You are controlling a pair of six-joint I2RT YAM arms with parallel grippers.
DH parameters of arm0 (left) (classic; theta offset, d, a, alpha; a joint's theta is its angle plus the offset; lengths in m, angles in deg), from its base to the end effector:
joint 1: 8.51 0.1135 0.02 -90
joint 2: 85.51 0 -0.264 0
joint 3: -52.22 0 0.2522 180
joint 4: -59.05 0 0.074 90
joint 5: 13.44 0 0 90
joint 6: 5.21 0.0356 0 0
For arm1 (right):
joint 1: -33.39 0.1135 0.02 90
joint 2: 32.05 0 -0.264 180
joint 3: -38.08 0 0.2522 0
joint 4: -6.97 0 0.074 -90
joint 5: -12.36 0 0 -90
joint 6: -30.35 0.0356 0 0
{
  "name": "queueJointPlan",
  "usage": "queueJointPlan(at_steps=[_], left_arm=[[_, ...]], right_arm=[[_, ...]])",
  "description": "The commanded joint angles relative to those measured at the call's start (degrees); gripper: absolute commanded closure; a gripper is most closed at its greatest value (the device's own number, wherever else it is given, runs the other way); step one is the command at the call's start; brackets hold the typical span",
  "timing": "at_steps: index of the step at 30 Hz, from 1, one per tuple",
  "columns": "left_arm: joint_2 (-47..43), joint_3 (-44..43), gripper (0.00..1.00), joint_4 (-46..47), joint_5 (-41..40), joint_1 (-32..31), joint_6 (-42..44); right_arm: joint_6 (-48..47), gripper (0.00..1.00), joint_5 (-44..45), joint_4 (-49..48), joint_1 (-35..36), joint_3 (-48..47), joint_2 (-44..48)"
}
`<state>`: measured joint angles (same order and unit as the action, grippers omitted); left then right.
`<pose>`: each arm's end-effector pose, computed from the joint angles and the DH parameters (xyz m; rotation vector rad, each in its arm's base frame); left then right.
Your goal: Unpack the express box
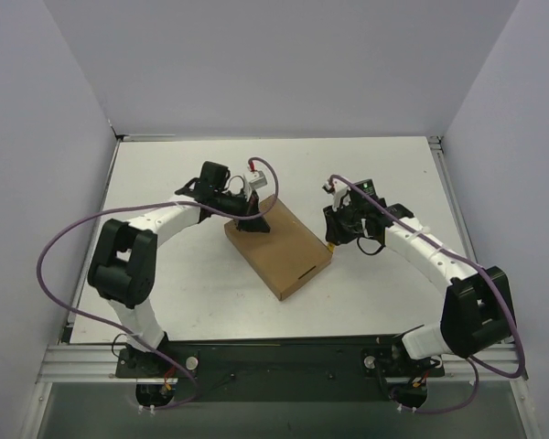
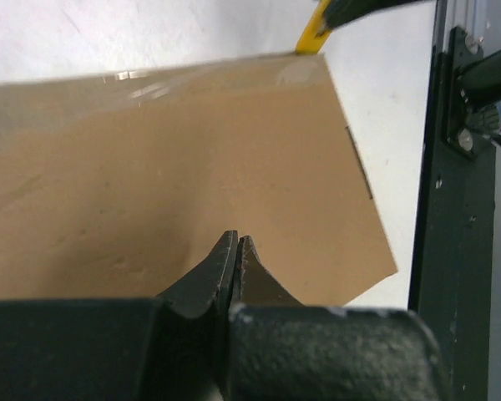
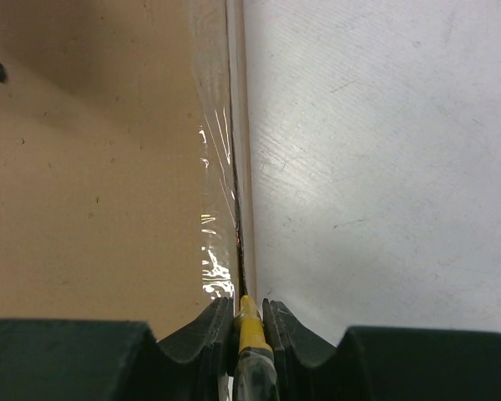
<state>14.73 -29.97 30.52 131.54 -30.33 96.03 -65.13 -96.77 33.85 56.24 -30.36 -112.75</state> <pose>0.3342 -0.1652 0.2266 1.0638 1.9810 -1.2216 0.2786 0.1301 0.2525 -0.7277 2.1443 0.5381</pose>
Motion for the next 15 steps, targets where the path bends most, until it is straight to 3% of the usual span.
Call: queueJointPlan(at_steps=[1,8,15], left_arm=[[6.4,-1.7,1.00,-4.9,1.2,-1.6,7.3],[11.7,-3.8,1.00,-19.0,-8.8,-1.2,17.1],[13.0,-10.1,1.00,-19.6,-7.1,-0.8,17.4]], right_arm=[[-0.9,1.00,-0.4,2.4,-0.4,-0.1,-2.4],[2.9,1.00,-2.0,-0.3,-7.8,5.8,-0.4],[3.2,1.00,-5.7,0.8,-8.4,2.2,0.8]])
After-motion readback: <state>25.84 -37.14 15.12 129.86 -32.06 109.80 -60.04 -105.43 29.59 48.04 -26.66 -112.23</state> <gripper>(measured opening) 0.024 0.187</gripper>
